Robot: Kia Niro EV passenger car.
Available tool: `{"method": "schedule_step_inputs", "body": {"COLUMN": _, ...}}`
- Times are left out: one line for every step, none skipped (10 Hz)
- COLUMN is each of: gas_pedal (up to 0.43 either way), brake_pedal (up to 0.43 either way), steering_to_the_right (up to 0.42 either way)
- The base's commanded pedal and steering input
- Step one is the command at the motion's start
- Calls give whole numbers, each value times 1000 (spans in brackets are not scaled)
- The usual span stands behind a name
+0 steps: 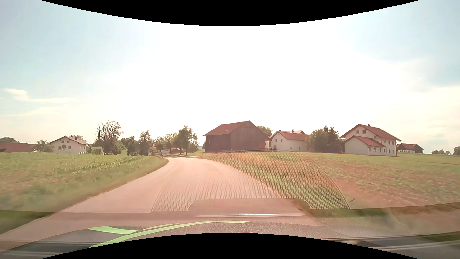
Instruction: Follow the waypoints while adhering to traffic rules and regulations
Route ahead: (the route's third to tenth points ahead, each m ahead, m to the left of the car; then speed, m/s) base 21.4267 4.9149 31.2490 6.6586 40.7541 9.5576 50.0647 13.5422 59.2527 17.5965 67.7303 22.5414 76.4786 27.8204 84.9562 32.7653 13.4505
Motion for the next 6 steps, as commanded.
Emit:
{"method": "schedule_step_inputs", "body": {"gas_pedal": 358, "brake_pedal": 0, "steering_to_the_right": -44}}
{"method": "schedule_step_inputs", "body": {"gas_pedal": 350, "brake_pedal": 0, "steering_to_the_right": -44}}
{"method": "schedule_step_inputs", "body": {"gas_pedal": 350, "brake_pedal": 0, "steering_to_the_right": -44}}
{"method": "schedule_step_inputs", "body": {"gas_pedal": 350, "brake_pedal": 0, "steering_to_the_right": -46}}
{"method": "schedule_step_inputs", "body": {"gas_pedal": 350, "brake_pedal": 0, "steering_to_the_right": -49}}
{"method": "schedule_step_inputs", "body": {"gas_pedal": 350, "brake_pedal": 0, "steering_to_the_right": -50}}
